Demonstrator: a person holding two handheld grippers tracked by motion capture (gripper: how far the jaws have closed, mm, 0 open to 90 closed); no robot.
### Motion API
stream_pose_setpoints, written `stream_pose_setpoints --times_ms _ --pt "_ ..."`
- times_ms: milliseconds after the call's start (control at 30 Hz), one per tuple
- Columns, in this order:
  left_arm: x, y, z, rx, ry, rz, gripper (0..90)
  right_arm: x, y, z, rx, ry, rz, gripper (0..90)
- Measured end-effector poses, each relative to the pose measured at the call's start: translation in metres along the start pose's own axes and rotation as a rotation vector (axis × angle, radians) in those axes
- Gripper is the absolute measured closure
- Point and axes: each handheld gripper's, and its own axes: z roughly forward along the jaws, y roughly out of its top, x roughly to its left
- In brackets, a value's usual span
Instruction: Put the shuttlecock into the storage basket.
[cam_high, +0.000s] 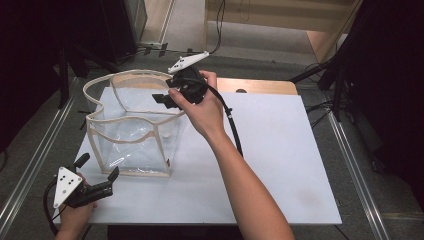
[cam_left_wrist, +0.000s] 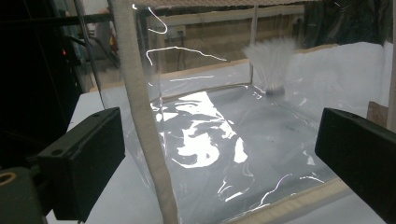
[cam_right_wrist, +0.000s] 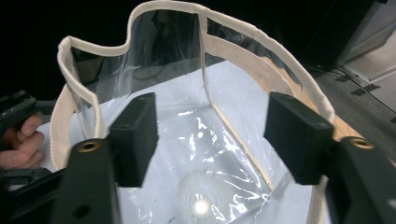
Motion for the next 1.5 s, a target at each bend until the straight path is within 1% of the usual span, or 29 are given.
stream_pose_setpoints --times_ms 67,133,167,233,267,300,367,400,600,700,833,1033,1200,1367,1500 --pt "0.000 0.000 0.000 -0.002 0.000 -0.003 2.3 0.001 -0.001 -0.002 -0.010 0.012 -0.002 20.0" --pt "0.000 0.000 0.000 -0.001 0.000 -0.002 2.3 0.001 -0.003 -0.004 -0.020 0.021 0.002 10.7" --pt "0.000 0.000 0.000 -0.002 0.000 -0.003 2.3 0.000 -0.004 -0.006 -0.027 0.025 -0.003 8.8" --pt "0.000 0.000 0.000 -0.002 0.000 -0.003 2.3 0.000 -0.006 -0.010 -0.039 0.014 0.009 7.1" --pt "0.000 0.000 0.000 -0.002 0.000 -0.002 2.3 -0.001 -0.007 -0.011 -0.043 0.008 0.013 0.0" --pt "0.000 0.000 0.000 -0.002 0.000 -0.004 2.3 -0.001 -0.008 -0.011 -0.043 0.007 0.023 0.0" --pt "0.000 0.000 0.000 -0.002 0.000 -0.003 2.3 -0.003 -0.010 -0.014 -0.050 0.018 0.017 0.0" --pt "0.000 0.000 0.000 -0.002 0.000 -0.001 2.3 -0.003 -0.011 -0.016 -0.052 0.011 0.022 0.0" --pt "0.000 0.000 0.000 -0.001 0.001 -0.002 2.3 -0.003 -0.022 -0.023 -0.062 -0.005 0.014 0.0" --pt "0.000 0.000 0.000 0.000 0.001 0.000 2.3 -0.004 -0.027 -0.026 -0.071 -0.005 0.015 0.0" --pt "0.000 0.000 0.000 0.000 0.001 -0.002 2.3 -0.004 -0.034 -0.031 -0.083 -0.023 0.012 0.0" --pt "0.000 0.000 0.000 -0.001 0.000 -0.004 2.3 -0.004 -0.044 -0.036 -0.085 -0.036 0.010 0.0" --pt "0.000 0.000 0.000 -0.002 0.000 -0.006 2.3 -0.004 -0.053 -0.041 -0.094 -0.034 0.015 0.0" --pt "0.000 0.000 0.000 -0.002 0.000 -0.006 2.3 -0.002 -0.062 -0.044 -0.089 -0.039 0.004 0.0" --pt "0.000 0.000 0.000 0.000 0.001 -0.003 2.3 0.000 -0.070 -0.046 -0.086 -0.045 0.008 0.0"
